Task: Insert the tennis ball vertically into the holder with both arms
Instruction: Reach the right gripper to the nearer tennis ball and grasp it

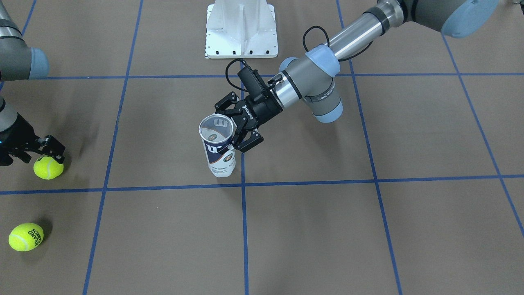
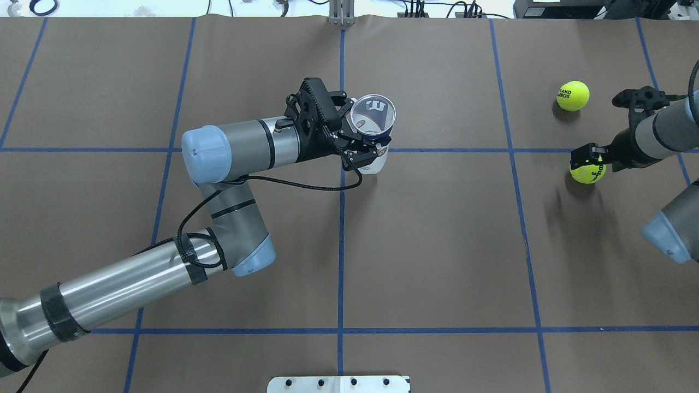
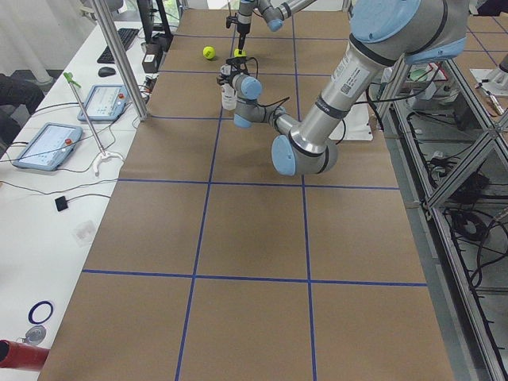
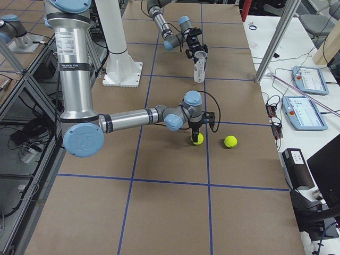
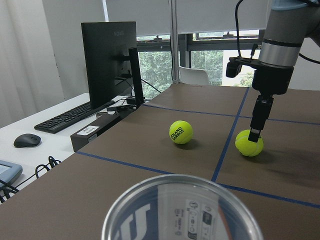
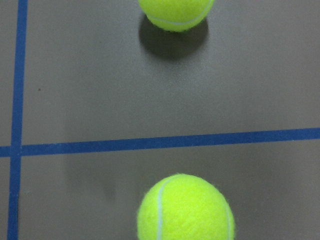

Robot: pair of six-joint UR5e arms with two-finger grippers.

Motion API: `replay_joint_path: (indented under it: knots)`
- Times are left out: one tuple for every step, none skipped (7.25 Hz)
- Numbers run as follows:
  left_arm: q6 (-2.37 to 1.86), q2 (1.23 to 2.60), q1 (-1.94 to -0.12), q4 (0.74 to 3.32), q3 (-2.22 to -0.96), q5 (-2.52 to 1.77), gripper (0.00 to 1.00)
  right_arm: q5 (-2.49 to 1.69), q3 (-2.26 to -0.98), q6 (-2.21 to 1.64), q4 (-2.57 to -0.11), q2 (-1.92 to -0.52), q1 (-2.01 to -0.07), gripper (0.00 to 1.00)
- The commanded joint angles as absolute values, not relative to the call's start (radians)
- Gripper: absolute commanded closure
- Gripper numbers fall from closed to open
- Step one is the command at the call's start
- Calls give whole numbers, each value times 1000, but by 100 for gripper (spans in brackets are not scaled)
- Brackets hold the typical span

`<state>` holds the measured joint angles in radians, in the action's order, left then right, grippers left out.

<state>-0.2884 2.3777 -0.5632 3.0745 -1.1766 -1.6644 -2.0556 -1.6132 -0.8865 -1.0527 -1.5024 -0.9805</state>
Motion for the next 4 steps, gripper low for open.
replay_joint_path:
  knots:
    - [-290,2376,-563,3074,-1184,-1663,19,-2013,-1600,-882,-1051,-1500,-970,0]
    - [-288,2375,-563,3074,-1184,-1663,19,-2011,-1585,-882,-1026,-1500,-966,0]
    - [-288,2375,-563,3074,-1186,-1663,19,-2011,-1544,-882,-997,-1479,-965,2]
    - [-288,2375,-563,3074,-1186,-1663,19,-2011,-1513,-881,-993,-1457,-963,12]
